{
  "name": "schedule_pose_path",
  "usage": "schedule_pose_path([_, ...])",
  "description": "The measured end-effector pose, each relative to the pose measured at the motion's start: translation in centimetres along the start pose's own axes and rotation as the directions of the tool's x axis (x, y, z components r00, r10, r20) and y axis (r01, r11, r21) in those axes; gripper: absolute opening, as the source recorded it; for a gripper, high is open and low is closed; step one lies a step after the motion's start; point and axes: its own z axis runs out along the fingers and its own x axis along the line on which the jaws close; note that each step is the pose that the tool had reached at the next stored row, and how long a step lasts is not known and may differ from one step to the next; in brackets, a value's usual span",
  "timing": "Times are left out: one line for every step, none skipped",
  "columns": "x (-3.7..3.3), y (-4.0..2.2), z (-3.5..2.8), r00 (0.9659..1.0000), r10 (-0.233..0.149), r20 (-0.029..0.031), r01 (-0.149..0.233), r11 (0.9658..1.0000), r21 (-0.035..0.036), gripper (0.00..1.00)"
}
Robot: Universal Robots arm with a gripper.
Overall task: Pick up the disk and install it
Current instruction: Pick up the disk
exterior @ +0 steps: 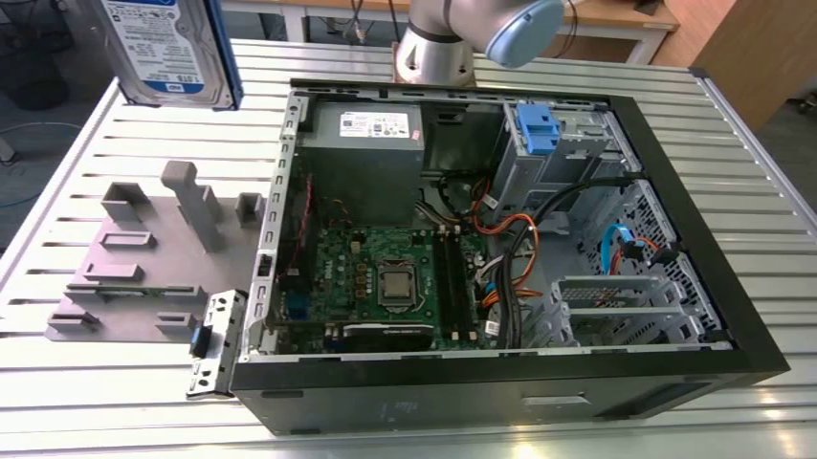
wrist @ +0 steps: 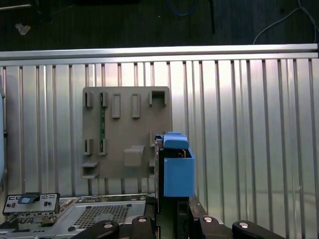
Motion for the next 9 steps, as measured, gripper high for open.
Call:
schedule_pose_path([0.0, -0.12, 0.0, 1.0, 0.0, 0.0, 0.0, 1.0, 0.0, 0.35])
schedule_pose_path([-0.01, -0.24, -0.01, 1.0, 0.0, 0.0, 0.0, 1.0, 0.0, 0.35])
schedule_pose_path([-0.02, -0.36, -0.01, 1.0, 0.0, 0.0, 0.0, 1.0, 0.0, 0.35])
schedule_pose_path([-0.02, -0.49, -0.01, 1.0, 0.0, 0.0, 0.0, 1.0, 0.0, 0.35])
schedule_pose_path([-0.03, -0.61, -0.01, 1.0, 0.0, 0.0, 0.0, 1.0, 0.0, 0.35])
schedule_pose_path([-0.04, -0.74, -0.01, 1.0, 0.0, 0.0, 0.0, 1.0, 0.0, 0.35])
schedule_pose_path([-0.04, -0.87, -0.01, 1.0, 0.0, 0.0, 0.0, 1.0, 0.0, 0.35])
schedule_pose_path([-0.05, -1.0, -0.01, 1.0, 0.0, 0.0, 0.0, 1.0, 0.0, 0.35])
schedule_pose_path([-0.06, -1.12, -0.02, 1.0, 0.0, -0.0001, 0.0, 1.0, -0.0001, 0.35])
